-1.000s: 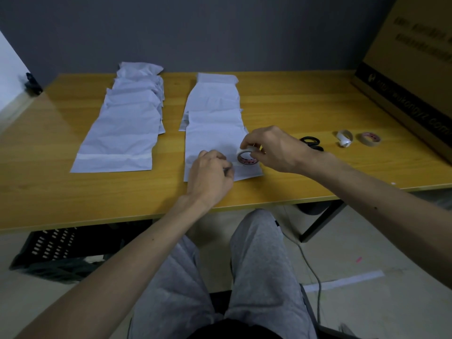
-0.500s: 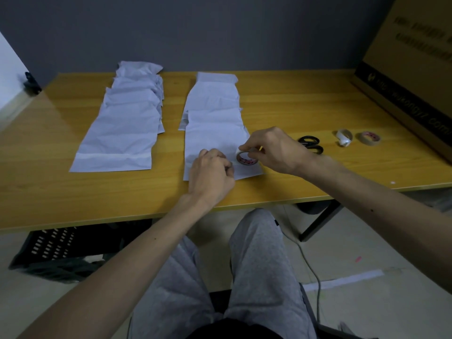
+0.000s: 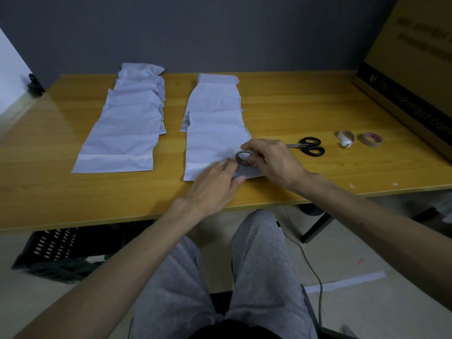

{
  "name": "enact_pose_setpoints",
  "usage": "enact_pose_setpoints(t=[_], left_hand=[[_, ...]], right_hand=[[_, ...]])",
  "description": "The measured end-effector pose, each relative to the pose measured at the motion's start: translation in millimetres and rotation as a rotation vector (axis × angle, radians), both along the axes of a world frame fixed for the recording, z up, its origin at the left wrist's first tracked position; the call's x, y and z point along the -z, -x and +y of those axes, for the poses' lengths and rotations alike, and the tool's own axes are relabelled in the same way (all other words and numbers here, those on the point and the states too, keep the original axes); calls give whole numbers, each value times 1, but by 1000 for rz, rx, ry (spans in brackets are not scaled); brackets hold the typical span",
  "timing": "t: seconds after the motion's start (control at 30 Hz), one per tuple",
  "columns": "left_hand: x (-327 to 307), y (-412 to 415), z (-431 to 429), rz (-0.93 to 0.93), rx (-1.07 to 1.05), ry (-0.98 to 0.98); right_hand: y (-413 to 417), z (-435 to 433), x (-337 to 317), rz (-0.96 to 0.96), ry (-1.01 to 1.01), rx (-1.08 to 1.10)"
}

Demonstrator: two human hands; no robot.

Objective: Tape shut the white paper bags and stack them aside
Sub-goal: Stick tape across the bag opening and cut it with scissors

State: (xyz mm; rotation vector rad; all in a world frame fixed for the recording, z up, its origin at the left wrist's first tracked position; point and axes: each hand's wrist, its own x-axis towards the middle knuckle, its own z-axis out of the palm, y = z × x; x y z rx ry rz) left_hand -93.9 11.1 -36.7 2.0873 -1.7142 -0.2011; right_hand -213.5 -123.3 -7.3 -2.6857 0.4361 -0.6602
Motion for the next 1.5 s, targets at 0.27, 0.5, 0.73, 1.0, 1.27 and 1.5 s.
enact_pose_setpoints(t=[0.27, 0.5, 0.73, 1.0, 1.27, 1.5], left_hand=[[1, 2, 5, -147, 36, -156], [-11, -2, -1, -183, 65, -212], [-15, -8, 2, -69, 113, -219], [-7, -7, 4, -16, 106, -259], [-6, -7, 4, 10, 89, -248], [-5, -6, 0, -39, 83, -296]], right_hand=[[4, 6, 12, -71, -99, 43], [7, 10, 13, -85, -111, 94], [8, 11, 16, -179, -126, 104], [7, 13, 15, -217, -111, 89], [11, 12, 15, -217, -113, 86], [11, 12, 13, -167, -73, 55]])
